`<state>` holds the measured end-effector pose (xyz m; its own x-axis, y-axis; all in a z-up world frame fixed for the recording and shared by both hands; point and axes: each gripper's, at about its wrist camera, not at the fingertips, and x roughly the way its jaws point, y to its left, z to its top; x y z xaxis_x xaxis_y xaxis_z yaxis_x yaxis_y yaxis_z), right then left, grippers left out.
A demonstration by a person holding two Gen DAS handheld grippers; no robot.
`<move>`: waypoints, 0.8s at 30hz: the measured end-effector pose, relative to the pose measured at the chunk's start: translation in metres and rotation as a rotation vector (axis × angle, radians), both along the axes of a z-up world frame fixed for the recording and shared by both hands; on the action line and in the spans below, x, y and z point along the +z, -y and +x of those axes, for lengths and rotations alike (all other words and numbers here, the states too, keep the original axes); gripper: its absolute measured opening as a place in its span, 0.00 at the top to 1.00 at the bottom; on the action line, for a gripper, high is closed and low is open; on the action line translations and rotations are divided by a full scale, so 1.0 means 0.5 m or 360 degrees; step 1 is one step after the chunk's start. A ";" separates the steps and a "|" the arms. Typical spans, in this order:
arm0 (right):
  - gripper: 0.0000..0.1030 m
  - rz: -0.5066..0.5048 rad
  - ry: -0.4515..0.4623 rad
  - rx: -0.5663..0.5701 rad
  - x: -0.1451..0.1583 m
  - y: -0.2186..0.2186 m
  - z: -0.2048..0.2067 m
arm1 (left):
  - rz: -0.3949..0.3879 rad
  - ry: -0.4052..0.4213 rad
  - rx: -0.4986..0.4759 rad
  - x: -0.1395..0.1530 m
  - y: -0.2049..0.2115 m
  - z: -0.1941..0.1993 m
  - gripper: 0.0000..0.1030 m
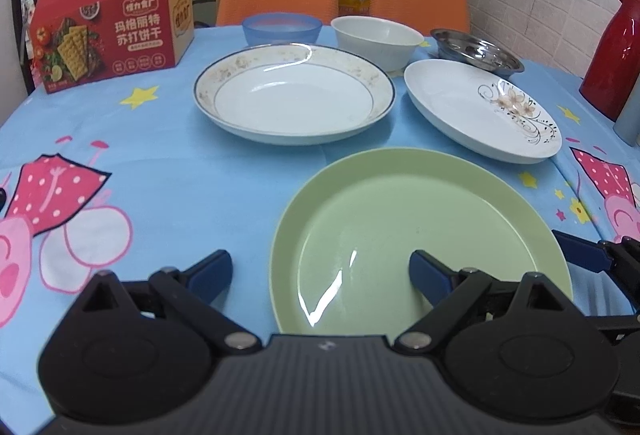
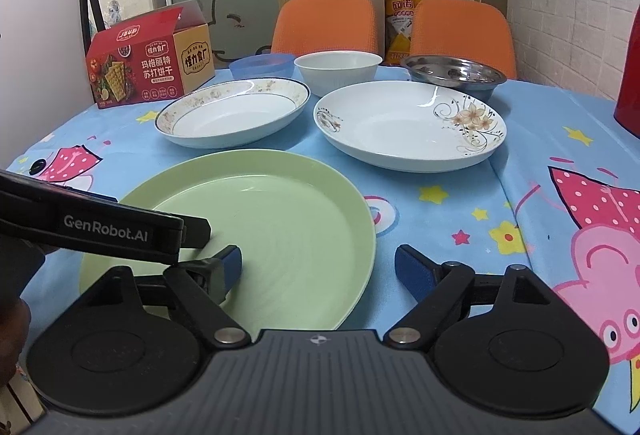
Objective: Organize plates and bowls
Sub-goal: 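Move the right gripper to the green plate rim and close on it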
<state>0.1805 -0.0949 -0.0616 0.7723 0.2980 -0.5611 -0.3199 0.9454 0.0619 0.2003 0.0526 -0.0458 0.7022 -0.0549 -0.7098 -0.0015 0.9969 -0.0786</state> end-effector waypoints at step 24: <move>0.00 -0.0005 -0.0003 -0.0035 -0.003 0.001 -0.004 | 0.0005 0.0029 -0.0006 -0.003 -0.001 -0.005 0.12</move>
